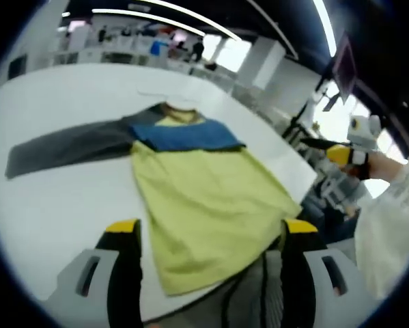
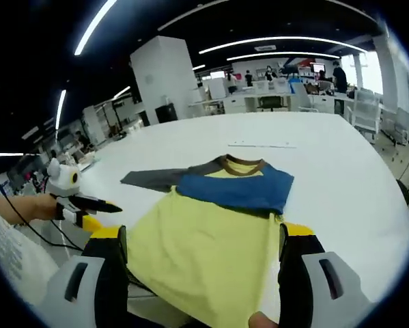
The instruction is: Fold the garment on the visible template until the final outline fits inside the template.
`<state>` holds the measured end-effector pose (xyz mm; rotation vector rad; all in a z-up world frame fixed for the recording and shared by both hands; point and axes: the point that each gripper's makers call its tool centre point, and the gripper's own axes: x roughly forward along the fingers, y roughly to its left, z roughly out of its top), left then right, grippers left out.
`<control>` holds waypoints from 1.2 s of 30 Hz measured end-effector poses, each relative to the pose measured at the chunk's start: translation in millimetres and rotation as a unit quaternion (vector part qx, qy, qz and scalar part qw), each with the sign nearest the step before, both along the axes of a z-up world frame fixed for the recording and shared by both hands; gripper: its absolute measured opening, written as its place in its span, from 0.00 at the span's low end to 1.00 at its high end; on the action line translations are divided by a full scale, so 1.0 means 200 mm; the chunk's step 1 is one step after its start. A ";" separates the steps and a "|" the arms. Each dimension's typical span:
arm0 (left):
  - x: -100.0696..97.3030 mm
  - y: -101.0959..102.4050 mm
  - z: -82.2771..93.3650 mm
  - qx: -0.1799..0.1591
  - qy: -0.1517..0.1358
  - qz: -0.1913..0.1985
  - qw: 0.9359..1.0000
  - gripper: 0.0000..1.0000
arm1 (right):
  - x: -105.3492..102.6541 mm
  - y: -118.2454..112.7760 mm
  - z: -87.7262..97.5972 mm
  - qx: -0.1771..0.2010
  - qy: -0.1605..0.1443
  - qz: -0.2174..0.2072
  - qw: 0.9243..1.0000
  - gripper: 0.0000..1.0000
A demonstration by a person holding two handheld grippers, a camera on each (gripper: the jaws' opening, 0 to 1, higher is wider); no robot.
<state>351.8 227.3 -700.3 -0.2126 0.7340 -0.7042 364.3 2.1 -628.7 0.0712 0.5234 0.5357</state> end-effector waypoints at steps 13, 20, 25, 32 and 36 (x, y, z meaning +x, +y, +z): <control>-0.01 -0.02 -0.01 0.002 0.005 -0.006 1.000 0.80 | -0.02 -0.06 -0.01 0.028 0.009 -0.029 0.999 0.90; 0.04 0.05 0.01 -0.012 0.004 0.026 1.000 0.80 | -0.01 -0.06 -0.02 0.032 0.012 -0.031 0.999 0.90; 0.10 0.13 0.04 -0.011 -0.007 0.045 0.999 0.80 | -0.01 -0.05 -0.03 0.031 0.016 -0.028 0.999 0.90; 0.19 0.29 0.12 0.004 -0.029 0.067 0.997 0.81 | -0.01 -0.05 -0.04 0.038 0.020 -0.030 0.999 0.89; 0.27 0.41 0.16 0.011 -0.045 0.088 0.995 0.80 | -0.01 -0.04 -0.05 0.035 0.025 -0.024 0.999 0.89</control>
